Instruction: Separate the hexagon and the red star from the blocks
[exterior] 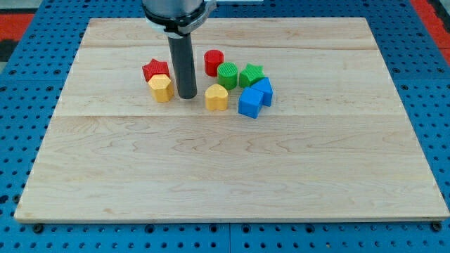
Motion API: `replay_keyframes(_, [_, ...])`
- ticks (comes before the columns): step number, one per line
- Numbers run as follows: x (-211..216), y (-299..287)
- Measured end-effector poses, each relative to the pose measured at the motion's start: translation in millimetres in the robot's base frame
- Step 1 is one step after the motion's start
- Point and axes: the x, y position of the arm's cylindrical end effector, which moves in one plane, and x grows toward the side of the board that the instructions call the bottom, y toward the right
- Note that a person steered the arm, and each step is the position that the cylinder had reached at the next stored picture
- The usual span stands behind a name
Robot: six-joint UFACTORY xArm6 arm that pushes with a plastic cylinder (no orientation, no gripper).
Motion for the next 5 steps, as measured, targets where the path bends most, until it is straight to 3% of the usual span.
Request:
replay_keyframes(3, [0.1,-2.4])
replay_keyframes(4, [12.9,-42.8])
replay_keyframes(5, [-3.7,-30.1])
